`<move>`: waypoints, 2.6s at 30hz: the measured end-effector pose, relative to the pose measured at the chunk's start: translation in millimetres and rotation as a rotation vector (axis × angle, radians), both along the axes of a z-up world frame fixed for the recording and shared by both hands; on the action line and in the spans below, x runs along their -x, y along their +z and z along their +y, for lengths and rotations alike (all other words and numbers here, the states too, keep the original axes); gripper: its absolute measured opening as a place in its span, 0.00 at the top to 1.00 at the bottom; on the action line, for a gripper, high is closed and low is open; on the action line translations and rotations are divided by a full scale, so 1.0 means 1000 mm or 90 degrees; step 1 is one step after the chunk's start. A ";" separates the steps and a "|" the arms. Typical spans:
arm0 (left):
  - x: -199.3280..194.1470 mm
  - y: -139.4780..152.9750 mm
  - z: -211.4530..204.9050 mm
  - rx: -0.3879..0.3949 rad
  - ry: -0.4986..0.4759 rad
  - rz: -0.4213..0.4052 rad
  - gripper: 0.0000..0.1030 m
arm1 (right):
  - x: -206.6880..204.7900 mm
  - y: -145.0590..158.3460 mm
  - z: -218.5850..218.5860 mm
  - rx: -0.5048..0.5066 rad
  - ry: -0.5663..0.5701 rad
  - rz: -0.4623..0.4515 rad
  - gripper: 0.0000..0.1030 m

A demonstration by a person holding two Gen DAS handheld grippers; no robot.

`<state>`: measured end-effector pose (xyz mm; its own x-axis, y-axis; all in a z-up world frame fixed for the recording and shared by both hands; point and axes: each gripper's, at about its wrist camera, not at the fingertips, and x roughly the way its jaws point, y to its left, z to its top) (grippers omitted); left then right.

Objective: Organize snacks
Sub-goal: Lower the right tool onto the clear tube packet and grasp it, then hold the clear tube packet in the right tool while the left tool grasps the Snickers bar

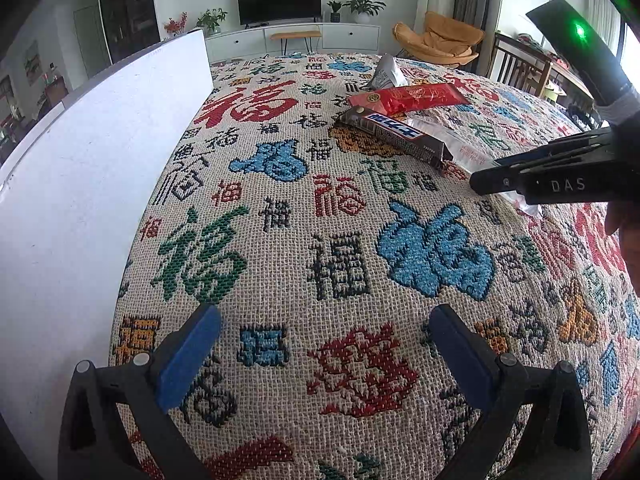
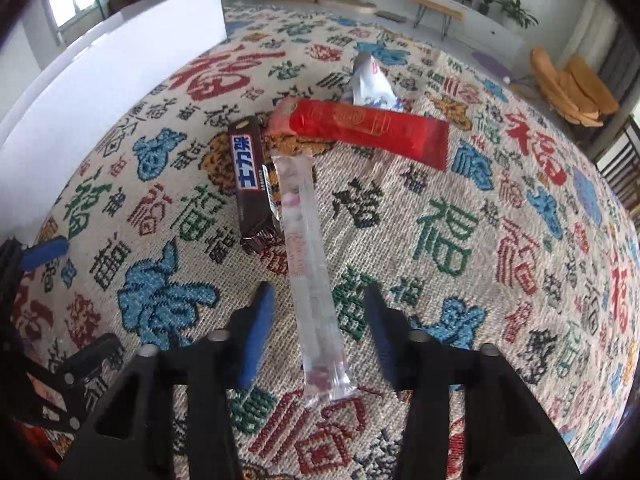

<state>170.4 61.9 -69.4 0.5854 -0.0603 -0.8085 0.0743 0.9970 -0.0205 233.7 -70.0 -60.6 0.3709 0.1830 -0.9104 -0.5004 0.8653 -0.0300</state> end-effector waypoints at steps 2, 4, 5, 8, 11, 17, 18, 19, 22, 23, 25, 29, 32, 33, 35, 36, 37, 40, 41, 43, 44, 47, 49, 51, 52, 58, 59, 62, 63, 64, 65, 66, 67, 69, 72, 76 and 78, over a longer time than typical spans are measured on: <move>0.000 0.000 0.000 0.000 0.000 0.000 0.00 | -0.001 0.001 -0.003 -0.031 -0.018 -0.003 0.64; 0.000 0.000 0.000 0.000 0.000 0.000 0.00 | 0.000 0.000 -0.003 -0.044 -0.028 0.002 0.64; 0.000 0.000 0.000 0.000 0.000 0.000 0.00 | 0.001 -0.001 -0.002 -0.043 -0.025 0.001 0.67; 0.000 0.000 0.000 0.000 0.000 0.000 0.00 | 0.009 0.000 0.000 -0.032 -0.018 -0.004 0.76; 0.000 0.000 0.000 0.000 0.000 0.000 0.00 | 0.017 0.001 -0.005 -0.043 -0.035 0.010 0.80; 0.000 0.000 0.000 0.000 0.000 0.000 0.00 | 0.046 -0.001 -0.016 -0.059 -0.063 -0.006 0.80; 0.000 0.000 0.000 0.000 0.000 0.000 0.00 | 0.050 -0.001 -0.019 -0.065 -0.067 -0.008 0.80; 0.000 0.000 0.000 0.000 0.000 0.000 0.00 | 0.052 -0.001 -0.021 -0.070 -0.072 -0.010 0.80; 0.000 0.000 0.000 0.000 0.000 0.000 0.00 | 0.055 -0.001 -0.022 -0.076 -0.079 -0.017 0.80; 0.000 0.000 0.000 0.000 0.000 0.000 0.00 | 0.055 -0.001 -0.022 -0.073 -0.078 -0.019 0.80; 0.000 0.000 0.000 0.000 0.000 0.000 0.00 | 0.054 0.000 -0.019 -0.066 -0.074 -0.023 0.78; 0.000 0.000 0.000 0.000 0.000 0.000 0.00 | 0.049 -0.001 -0.012 -0.063 -0.068 -0.030 0.67; 0.000 0.000 0.000 0.000 0.000 0.000 0.00 | 0.046 -0.002 -0.006 -0.061 -0.062 -0.034 0.56; 0.000 0.000 0.000 0.000 0.000 0.000 0.00 | 0.046 -0.002 -0.003 -0.059 -0.057 -0.036 0.53; 0.000 0.000 0.000 0.000 0.000 0.000 0.00 | 0.045 -0.003 0.000 -0.051 -0.051 -0.039 0.53; 0.000 0.000 0.000 0.000 0.000 0.000 0.00 | 0.044 -0.003 0.000 -0.050 -0.052 -0.039 0.56; 0.000 0.000 0.000 0.000 0.000 0.000 0.00 | 0.045 -0.002 -0.001 -0.051 -0.054 -0.037 0.59; 0.000 0.000 0.000 0.000 0.000 0.000 0.00 | 0.044 -0.001 -0.009 -0.054 -0.070 -0.035 0.81; 0.000 0.000 0.000 0.000 0.000 0.000 0.00 | 0.043 -0.001 -0.013 -0.065 -0.078 -0.029 0.82; 0.000 0.000 0.000 0.000 0.000 0.000 0.00 | 0.046 -0.001 -0.022 -0.070 -0.102 -0.031 0.82; 0.000 0.000 0.000 0.000 0.000 0.000 0.00 | 0.049 -0.001 -0.026 -0.069 -0.113 -0.037 0.82; 0.000 0.000 0.000 0.000 0.000 0.000 0.00 | 0.061 0.002 -0.049 -0.083 -0.169 -0.059 0.82; 0.000 0.000 0.000 0.000 0.000 0.000 0.00 | 0.071 0.007 -0.071 -0.090 -0.229 -0.091 0.82; 0.000 0.000 0.000 0.000 0.000 0.000 0.00 | 0.078 0.010 -0.093 -0.095 -0.289 -0.121 0.82; 0.000 0.000 0.000 0.000 0.000 0.000 0.00 | 0.079 0.009 -0.102 -0.096 -0.315 -0.128 0.82; -0.001 0.000 0.000 0.000 0.000 0.000 0.00 | 0.077 -0.004 -0.123 -0.116 -0.368 -0.130 0.77; -0.001 0.000 0.000 0.000 0.000 0.000 0.00 | 0.076 -0.004 -0.121 -0.120 -0.361 -0.136 0.65; -0.001 0.000 0.000 0.000 0.000 0.000 0.00 | 0.075 -0.007 -0.106 -0.122 -0.316 -0.147 0.32; -0.001 0.000 0.000 0.000 0.000 0.000 0.00 | 0.074 -0.009 -0.100 -0.097 -0.309 -0.151 0.31; -0.001 0.000 0.000 0.000 0.000 0.000 0.00 | 0.072 -0.009 -0.093 -0.075 -0.305 -0.153 0.29; 0.000 0.000 0.000 0.000 0.000 0.000 0.00 | 0.071 -0.010 -0.091 -0.067 -0.302 -0.153 0.26; 0.000 0.000 0.000 0.000 0.000 0.000 0.00 | 0.070 -0.011 -0.090 -0.066 -0.300 -0.151 0.25; 0.000 0.000 0.000 0.000 0.000 0.000 0.00 | 0.069 -0.011 -0.091 -0.067 -0.299 -0.150 0.24; 0.000 0.000 0.000 0.000 0.000 0.000 0.00 | 0.069 -0.012 -0.091 -0.071 -0.296 -0.148 0.22; 0.000 0.000 0.000 0.000 0.000 0.000 0.00 | 0.069 -0.012 -0.092 -0.067 -0.293 -0.148 0.21; -0.001 0.000 0.000 0.000 0.000 0.000 0.00 | 0.071 -0.012 -0.091 -0.068 -0.291 -0.146 0.19; -0.001 0.000 0.000 0.000 0.000 0.001 0.00 | 0.071 -0.012 -0.089 -0.067 -0.291 -0.147 0.19</move>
<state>170.9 61.9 -69.4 0.5848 -0.0599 -0.8089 0.0735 0.9971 -0.0207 162.6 -159.1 -73.1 0.6231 0.0420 -0.7810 -0.0621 0.9981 0.0041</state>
